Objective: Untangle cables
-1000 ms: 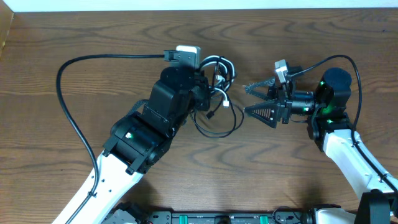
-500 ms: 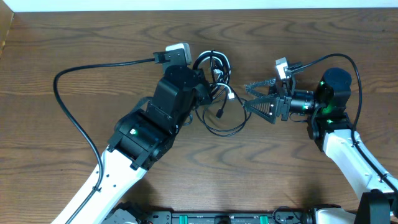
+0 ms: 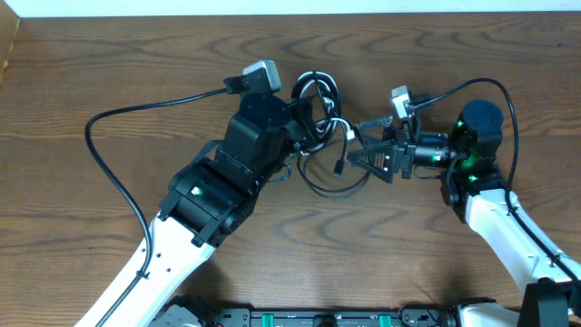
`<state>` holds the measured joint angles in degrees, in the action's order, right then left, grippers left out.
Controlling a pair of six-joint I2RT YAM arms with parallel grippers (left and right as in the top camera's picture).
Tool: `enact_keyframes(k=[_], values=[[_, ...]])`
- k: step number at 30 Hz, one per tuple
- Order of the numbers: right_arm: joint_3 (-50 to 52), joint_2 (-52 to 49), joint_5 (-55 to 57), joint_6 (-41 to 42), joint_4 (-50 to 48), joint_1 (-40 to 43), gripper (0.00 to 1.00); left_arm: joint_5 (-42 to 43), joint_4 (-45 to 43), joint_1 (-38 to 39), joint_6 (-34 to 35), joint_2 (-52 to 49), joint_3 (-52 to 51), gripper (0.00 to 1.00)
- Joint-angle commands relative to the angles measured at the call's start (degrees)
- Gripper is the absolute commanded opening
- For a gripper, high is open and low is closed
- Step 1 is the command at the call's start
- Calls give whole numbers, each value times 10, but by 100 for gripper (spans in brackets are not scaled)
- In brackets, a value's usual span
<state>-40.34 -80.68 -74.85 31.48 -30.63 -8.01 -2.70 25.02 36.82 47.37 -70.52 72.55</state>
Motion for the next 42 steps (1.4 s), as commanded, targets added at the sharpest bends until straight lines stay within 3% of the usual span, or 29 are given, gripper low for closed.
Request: enact_keyframes(k=[1,6,10,15,22,32,38,42], values=[[0,5,30,-14,1,-8,84,57,-8,-1,12,-2,7,8],[0,5,30,-19,2,-11,57,83,-9,-1,10,-2,7,8],[0,5,43,-20,3,-12,22,80,-8,-1,-30,-2,7,8],[0,5,42,-20,17,-1,1,56,-7,-2,-129,-2,7,8],[0,5,42,-20,65,37,1,-29,26,-2,-210,-2,7,7],[0,5,38,-29,86,50,2,-57,49,-2,-210,-2,7,8],[0,5,38,-29,89,50,9,-57,49,-2,-210,-2,7,8],[0,5,38,-29,87,50,7,-50,50,-1,-205,-2,7,8]])
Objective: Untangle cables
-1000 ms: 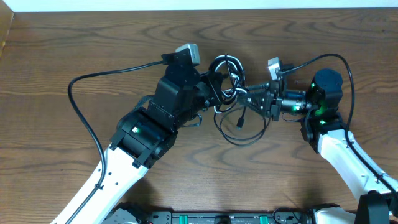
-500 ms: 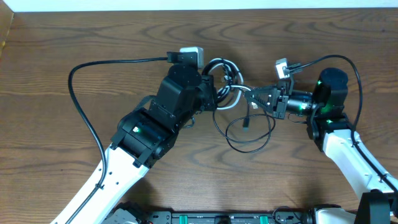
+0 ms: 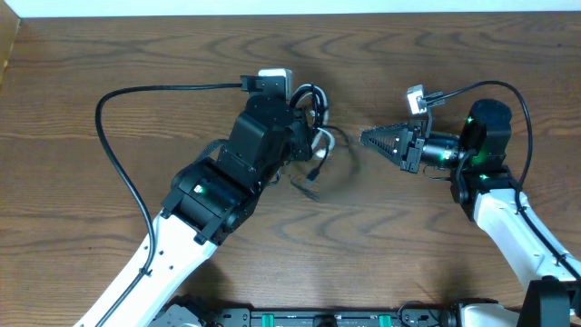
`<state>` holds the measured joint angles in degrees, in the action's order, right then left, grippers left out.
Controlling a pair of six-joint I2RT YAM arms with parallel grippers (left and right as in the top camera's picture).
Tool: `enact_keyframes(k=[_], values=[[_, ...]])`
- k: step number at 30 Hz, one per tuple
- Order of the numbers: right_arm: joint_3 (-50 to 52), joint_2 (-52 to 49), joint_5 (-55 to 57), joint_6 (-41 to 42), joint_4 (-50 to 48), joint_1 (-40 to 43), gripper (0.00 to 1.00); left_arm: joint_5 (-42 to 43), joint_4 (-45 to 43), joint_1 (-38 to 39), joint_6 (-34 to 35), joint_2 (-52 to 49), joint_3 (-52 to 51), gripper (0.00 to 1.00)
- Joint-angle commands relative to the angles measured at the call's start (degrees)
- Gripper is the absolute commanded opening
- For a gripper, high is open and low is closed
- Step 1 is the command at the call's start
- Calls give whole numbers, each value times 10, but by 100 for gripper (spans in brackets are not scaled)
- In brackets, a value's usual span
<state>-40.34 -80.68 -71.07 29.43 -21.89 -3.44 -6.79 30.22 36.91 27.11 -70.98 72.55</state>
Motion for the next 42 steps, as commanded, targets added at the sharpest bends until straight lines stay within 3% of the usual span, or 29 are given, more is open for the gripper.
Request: enact_keyframes(k=[1,13,18,23,31,34,42], values=[[0,5,0,-8,0,5,7,-7,-2,-2,-3,2,7,8],[0,5,-12,-9,0,3,12,-4,-25,-2,77,2,7,8],[0,5,-59,-41,-6,3,23,-10,-40,-2,93,2,7,8],[0,5,-68,-49,-7,-10,32,-73,-44,-2,207,2,7,8],[0,5,-120,-202,-16,-70,52,-95,-43,-2,343,2,7,8],[0,5,-78,-229,-16,-96,61,-73,-42,-2,350,2,7,8],[0,5,40,-266,-5,-152,73,-12,-39,-2,350,2,7,8]])
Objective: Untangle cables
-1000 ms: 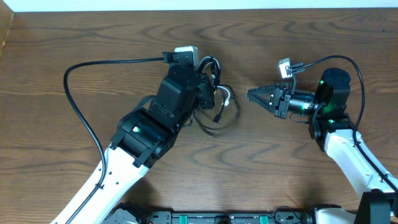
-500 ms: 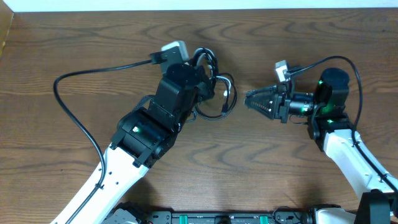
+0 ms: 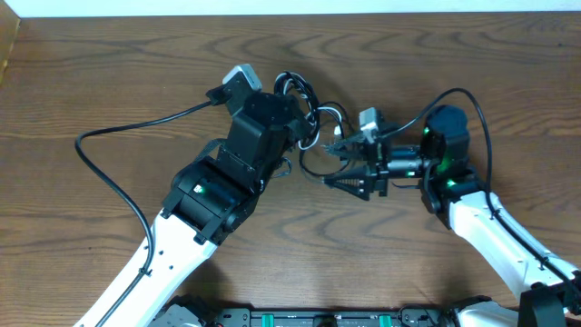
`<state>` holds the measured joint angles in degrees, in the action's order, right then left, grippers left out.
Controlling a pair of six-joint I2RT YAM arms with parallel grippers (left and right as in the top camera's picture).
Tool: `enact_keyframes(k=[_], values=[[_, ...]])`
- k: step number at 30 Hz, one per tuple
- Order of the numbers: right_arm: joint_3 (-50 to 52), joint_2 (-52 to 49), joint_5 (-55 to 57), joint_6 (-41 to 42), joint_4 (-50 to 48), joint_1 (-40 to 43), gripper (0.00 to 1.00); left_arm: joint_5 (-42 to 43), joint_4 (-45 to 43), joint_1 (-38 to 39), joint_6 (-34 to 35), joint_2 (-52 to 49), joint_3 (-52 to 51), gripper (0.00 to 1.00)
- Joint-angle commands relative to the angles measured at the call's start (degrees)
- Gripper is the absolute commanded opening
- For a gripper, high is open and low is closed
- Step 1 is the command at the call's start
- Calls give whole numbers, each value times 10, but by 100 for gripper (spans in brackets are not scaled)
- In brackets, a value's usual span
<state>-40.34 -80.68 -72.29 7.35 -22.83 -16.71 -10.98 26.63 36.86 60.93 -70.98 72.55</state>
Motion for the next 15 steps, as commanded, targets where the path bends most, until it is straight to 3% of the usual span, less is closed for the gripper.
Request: enact_keyframes(k=[1,7,15], values=[[0,5,67,-56,8,-28,73,36,-3,-1,14,2,7,8],[0,5,222,-78,41,-69,73,68,2,-1,14,2,7,8],[0,5,239,-143,42,-92,70,80,8,-1,13,2,7,8]])
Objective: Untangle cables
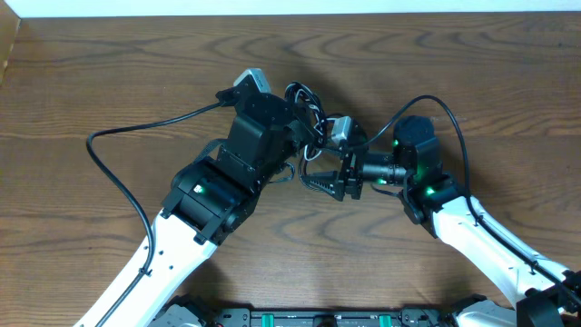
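Note:
A tangle of black cables with white plugs (305, 98) lies bunched at the middle of the brown table (472, 73). My left gripper (305, 136) reaches in from the lower left, and its fingers are buried in the bundle, shut on it. From the right my right gripper (311, 173) points left just below the bundle. Its fingers are spread, and a cable loop (304, 162) lies between or just ahead of their tips. Both wrists hide the lower part of the tangle.
The left arm's own black lead (118, 136) arcs over the table at the left. The right arm's lead (445, 118) loops above its wrist. The table's far edge (290, 15) runs along the top.
My right gripper has moved farther left, and its open fingers now sit right under the bundle beside my left gripper. The left wrist turned slightly, and the bundle is drawn tighter.
First my right gripper was open at a white plug on the right of a spread loop, with the left on the bundle. Then the right one was shut and drawn back right, the loop pulled in toward the left. It then returned open, and now reaches under the bundle.

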`<state>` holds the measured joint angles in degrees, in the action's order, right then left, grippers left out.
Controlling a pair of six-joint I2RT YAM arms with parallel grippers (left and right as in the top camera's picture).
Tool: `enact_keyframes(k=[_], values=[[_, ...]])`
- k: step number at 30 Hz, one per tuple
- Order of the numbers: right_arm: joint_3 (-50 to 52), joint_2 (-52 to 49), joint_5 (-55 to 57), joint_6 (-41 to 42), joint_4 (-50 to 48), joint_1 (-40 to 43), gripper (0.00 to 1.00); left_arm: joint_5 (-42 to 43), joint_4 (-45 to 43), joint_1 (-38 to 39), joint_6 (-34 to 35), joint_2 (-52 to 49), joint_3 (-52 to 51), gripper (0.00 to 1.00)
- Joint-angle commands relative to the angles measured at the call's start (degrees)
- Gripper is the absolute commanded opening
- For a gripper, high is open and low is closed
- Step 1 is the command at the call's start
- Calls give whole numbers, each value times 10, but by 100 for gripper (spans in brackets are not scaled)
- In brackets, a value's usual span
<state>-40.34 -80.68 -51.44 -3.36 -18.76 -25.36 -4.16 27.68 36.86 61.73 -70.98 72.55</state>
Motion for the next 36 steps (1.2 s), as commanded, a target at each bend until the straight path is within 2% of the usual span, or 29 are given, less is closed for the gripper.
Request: enact_keyframes(k=[1,10,14,18,20,26,36], values=[[0,5,37,-36,2,-6,70,12,-1,-1,5,2,7,8],[0,5,41,-42,-4,-14,65,12,0,-1,8,2,7,8],[0,5,40,-81,8,-43,65,12,0,-1,27,2,7,8],[0,5,42,-136,29,-71,57,12,-2,-1,27,2,7,8],[0,5,42,-160,46,-82,56,4,-7,-1,27,2,7,8],[0,5,42,-177,95,-87,53,-56,-24,-6,26,4,7,8],[0,5,29,-249,162,-108,47,-58,-95,-7,26,4,7,7]])
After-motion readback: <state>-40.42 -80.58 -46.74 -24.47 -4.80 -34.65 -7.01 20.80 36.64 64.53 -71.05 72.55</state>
